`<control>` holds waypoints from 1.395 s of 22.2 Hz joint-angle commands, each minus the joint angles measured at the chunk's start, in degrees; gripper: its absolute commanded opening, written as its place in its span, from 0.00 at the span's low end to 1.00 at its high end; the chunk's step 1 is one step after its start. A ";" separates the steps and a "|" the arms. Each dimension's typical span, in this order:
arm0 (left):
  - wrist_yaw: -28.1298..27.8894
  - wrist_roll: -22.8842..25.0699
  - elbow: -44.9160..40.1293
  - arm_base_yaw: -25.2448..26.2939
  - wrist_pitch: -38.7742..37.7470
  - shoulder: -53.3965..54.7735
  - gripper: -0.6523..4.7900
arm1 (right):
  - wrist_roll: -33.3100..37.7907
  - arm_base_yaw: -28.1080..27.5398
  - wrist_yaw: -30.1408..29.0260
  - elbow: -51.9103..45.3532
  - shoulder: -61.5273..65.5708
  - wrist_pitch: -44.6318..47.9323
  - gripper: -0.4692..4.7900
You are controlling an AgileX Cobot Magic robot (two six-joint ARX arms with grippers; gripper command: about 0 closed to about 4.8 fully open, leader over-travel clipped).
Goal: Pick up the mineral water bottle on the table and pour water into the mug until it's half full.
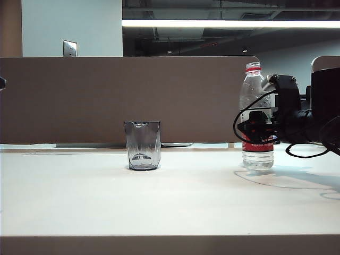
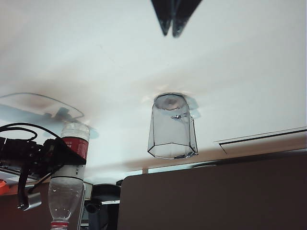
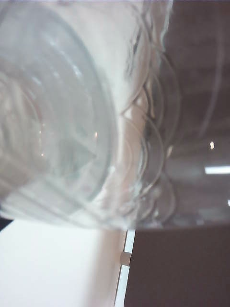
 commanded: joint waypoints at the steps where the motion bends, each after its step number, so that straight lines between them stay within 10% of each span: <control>1: 0.11 0.02 0.17 0.81 0.37 0.00 0.11 | -5.09 1.64 0.76 0.37 -1.18 0.61 0.70; 11: 0.04 0.02 0.17 9.27 0.37 0.00 0.11 | -18.01 7.58 5.90 5.99 -5.05 -14.43 0.70; 31: 0.07 0.02 0.17 9.22 0.37 0.00 0.11 | -42.53 16.87 16.31 16.98 -5.05 -32.92 0.70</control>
